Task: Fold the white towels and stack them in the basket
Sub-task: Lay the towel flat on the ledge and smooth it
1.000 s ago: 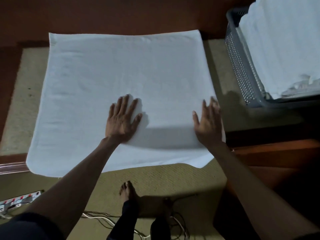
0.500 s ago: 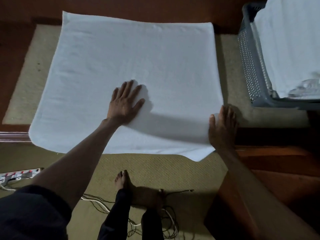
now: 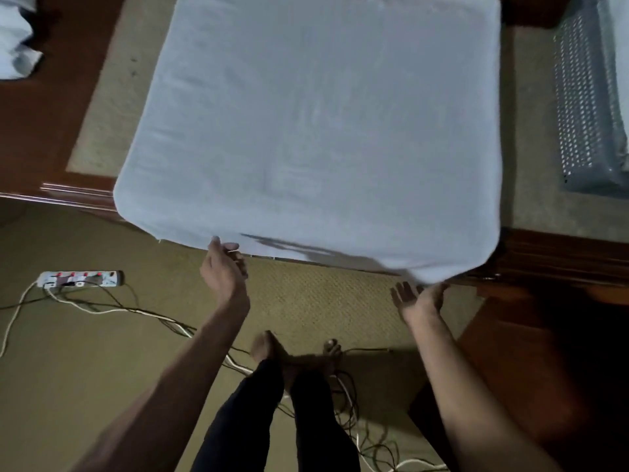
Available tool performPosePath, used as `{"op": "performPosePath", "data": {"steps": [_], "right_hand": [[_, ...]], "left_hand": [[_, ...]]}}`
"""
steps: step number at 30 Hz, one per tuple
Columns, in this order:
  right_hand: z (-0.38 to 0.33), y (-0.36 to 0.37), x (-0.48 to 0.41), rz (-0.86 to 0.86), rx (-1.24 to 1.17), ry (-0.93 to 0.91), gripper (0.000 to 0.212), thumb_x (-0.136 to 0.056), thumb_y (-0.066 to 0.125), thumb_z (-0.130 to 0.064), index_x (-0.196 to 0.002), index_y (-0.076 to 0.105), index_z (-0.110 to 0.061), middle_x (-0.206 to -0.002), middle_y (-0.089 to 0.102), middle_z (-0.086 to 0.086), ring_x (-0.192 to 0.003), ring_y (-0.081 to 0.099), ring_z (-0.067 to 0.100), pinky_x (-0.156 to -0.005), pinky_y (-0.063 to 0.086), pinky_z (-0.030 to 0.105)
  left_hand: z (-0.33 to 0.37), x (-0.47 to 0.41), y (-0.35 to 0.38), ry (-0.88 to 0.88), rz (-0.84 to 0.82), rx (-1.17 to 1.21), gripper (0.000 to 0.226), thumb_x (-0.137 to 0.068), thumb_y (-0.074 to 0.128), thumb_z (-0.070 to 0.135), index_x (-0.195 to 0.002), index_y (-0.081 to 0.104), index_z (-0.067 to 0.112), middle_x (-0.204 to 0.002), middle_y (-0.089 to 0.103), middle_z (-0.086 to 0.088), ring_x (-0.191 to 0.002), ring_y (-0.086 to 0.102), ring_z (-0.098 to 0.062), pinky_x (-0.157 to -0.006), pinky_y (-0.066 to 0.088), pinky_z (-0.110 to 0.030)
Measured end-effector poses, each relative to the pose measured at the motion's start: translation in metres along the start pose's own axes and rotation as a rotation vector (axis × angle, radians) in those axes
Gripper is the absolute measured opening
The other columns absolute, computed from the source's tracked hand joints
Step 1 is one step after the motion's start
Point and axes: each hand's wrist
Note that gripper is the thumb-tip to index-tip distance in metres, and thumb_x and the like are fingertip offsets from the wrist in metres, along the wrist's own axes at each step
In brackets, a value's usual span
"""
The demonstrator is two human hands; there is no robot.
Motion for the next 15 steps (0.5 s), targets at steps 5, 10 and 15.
{"op": "performPosePath", "data": {"steps": [5, 10, 15], "right_hand": [[-0.002, 0.021, -0.314, -0.408, -0.086, -0.043, 0.067, -0.096, 0.034, -0.072, -0.134, 0.06, -0.023, -0.138, 0.06, 0.013, -0.118, 0.06, 0.037, -0.086, 0.058, 0.051], [0.006, 0.039, -0.318, -0.502, -0.125, -0.128, 0.061, -0.091, 0.047, -0.067, -0.133, 0.064, -0.027, -0.135, 0.063, 0.011, -0.121, 0.059, 0.04, -0.095, 0.048, 0.065], [0.02, 0.017, -0.313, -0.462, -0.236, -0.331, 0.053, -0.1, 0.046, -0.051, -0.144, 0.057, -0.023, -0.144, 0.059, 0.01, -0.132, 0.054, 0.041, -0.109, 0.041, 0.061]], "left_hand": [[-0.012, -0.057, -0.018, -0.496, 0.039, 0.402, 0.057, -0.098, 0.041, 0.067, -0.117, 0.058, 0.016, -0.108, 0.061, -0.005, -0.094, 0.061, -0.022, -0.086, 0.047, -0.036], [0.0, -0.088, -0.026, -0.534, -0.151, 0.65, 0.071, -0.089, 0.048, 0.065, -0.136, 0.057, 0.012, -0.131, 0.061, -0.013, -0.121, 0.059, -0.034, -0.108, 0.04, -0.058], [0.008, -0.092, -0.056, -0.542, -0.199, 0.581, 0.065, -0.08, 0.059, 0.061, -0.125, 0.061, 0.015, -0.132, 0.064, -0.007, -0.117, 0.059, -0.029, -0.099, 0.041, -0.04]]}}
Point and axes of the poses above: each hand's wrist, its own x-axis away from the middle knuckle, its own y-axis out of the palm, z = x × y
